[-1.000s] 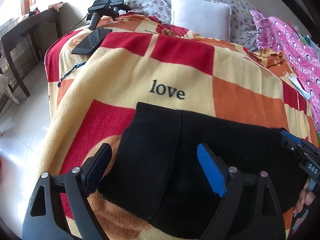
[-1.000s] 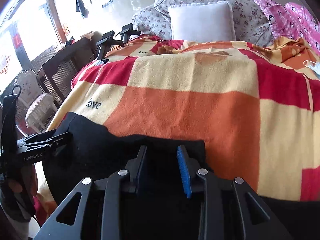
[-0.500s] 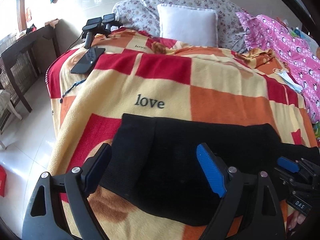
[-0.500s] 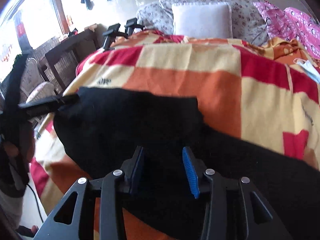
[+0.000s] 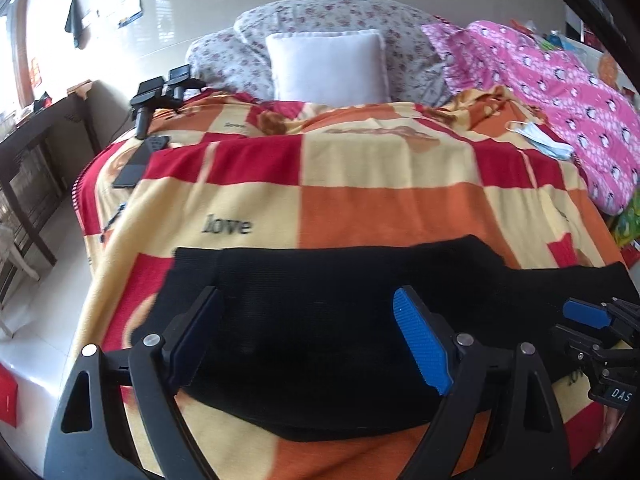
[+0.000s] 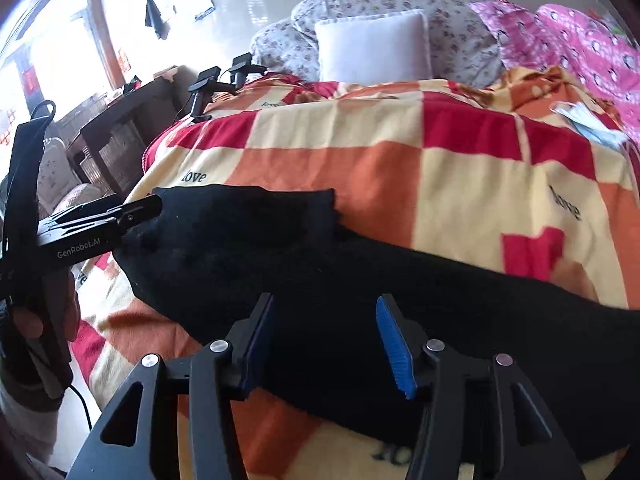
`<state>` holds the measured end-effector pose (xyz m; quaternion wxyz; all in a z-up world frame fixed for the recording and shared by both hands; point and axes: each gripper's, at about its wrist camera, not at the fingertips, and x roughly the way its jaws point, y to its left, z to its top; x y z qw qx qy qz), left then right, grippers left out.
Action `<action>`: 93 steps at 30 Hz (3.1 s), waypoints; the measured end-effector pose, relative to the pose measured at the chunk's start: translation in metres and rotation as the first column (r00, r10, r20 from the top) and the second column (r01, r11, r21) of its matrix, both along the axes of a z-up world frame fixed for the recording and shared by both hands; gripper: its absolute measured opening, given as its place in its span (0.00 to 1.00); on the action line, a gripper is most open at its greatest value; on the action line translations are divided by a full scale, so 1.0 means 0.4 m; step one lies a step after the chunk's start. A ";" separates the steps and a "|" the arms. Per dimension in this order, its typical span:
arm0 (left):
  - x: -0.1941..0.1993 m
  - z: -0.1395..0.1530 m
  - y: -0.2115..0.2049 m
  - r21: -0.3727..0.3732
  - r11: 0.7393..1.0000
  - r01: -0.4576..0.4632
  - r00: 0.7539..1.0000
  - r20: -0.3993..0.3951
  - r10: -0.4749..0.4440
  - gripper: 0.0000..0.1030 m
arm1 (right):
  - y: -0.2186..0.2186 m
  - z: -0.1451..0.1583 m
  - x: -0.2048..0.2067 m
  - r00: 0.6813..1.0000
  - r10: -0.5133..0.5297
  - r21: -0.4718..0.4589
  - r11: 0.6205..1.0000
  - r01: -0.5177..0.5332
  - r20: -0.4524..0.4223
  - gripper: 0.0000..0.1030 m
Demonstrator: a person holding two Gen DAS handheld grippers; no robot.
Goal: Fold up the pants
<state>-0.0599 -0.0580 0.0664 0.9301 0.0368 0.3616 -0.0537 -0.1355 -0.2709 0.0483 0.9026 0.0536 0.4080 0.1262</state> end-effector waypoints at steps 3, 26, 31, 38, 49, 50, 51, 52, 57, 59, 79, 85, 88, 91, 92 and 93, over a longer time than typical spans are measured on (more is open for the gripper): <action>-0.004 -0.001 -0.039 -0.016 1.000 0.026 1.000 0.000 -0.026 0.85 | -0.034 -0.001 -0.023 1.000 -0.030 -0.006 1.000 0.030 -0.002 0.57; -0.027 -0.002 -0.302 -0.031 0.976 0.217 0.976 -0.028 -0.218 0.85 | -0.268 -0.027 -0.134 0.977 -0.213 0.032 0.976 0.214 -0.030 0.62; -0.034 -0.003 -0.359 -0.021 0.966 0.258 0.965 -0.035 -0.258 0.85 | -0.322 -0.031 -0.158 0.966 -0.257 0.045 0.965 0.258 -0.029 0.62; -0.038 -0.013 -0.435 -0.001 0.948 0.317 0.947 -0.051 -0.317 0.85 | -0.372 -0.034 -0.177 0.955 -0.296 0.050 0.953 0.298 -0.031 0.63; -0.017 -0.039 -0.515 -0.015 0.928 0.373 0.921 -0.116 -0.372 0.85 | -0.418 -0.023 -0.214 0.944 -0.329 0.029 0.944 0.330 -0.032 0.63; -0.017 -0.039 -0.526 -0.017 0.924 0.381 0.917 -0.116 -0.381 0.85 | -0.426 -0.021 -0.224 0.941 -0.336 0.029 0.941 0.337 -0.032 0.64; -0.016 -0.040 -0.536 -0.015 0.921 0.389 0.914 -0.119 -0.388 0.85 | -0.435 -0.020 -0.234 0.939 -0.344 0.029 0.938 0.345 -0.032 0.65; -0.016 -0.042 -0.550 -0.012 0.915 0.404 0.907 -0.127 -0.402 0.85 | -0.446 -0.020 -0.244 0.935 -0.354 0.028 0.935 0.355 -0.034 0.65; -0.021 -0.044 -0.638 -0.019 0.866 0.500 0.853 -0.157 -0.497 0.85 | -0.494 -0.032 -0.281 0.914 -0.401 0.032 0.915 0.403 -0.052 0.66; -0.020 -0.042 -0.684 -0.018 0.835 0.550 0.821 -0.172 -0.544 0.85 | -0.508 -0.042 -0.286 0.907 -0.415 0.033 0.908 0.418 -0.066 0.66; 0.038 -0.096 -0.964 -0.148 0.645 0.749 0.606 -0.240 -0.758 0.73 | -0.561 -0.107 -0.270 0.920 -0.390 0.334 0.870 0.362 0.020 0.19; 0.032 -0.050 -0.931 -0.191 0.637 0.747 0.590 -0.252 -0.767 0.40 | -0.556 -0.076 -0.261 0.921 -0.387 0.376 0.861 0.343 0.045 0.14; 0.035 0.014 -0.848 -0.148 0.667 0.730 0.635 -0.212 -0.743 0.44 | -0.514 -0.010 -0.262 0.933 -0.347 0.345 0.891 0.295 0.097 0.14; 0.054 0.082 -0.721 -0.123 0.718 0.686 0.700 -0.159 -0.696 0.74 | -0.448 0.049 -0.243 0.954 -0.263 0.330 0.921 0.205 0.141 0.14; 0.060 0.105 -0.665 -0.102 0.746 0.658 0.735 -0.130 -0.665 0.77 | -0.414 0.065 -0.229 0.961 -0.230 0.311 0.935 0.173 0.154 0.14; 0.064 0.123 -0.615 -0.084 0.770 0.633 0.763 -0.103 -0.638 0.78 | -0.391 0.073 -0.216 0.966 -0.202 0.299 0.943 0.148 0.158 0.14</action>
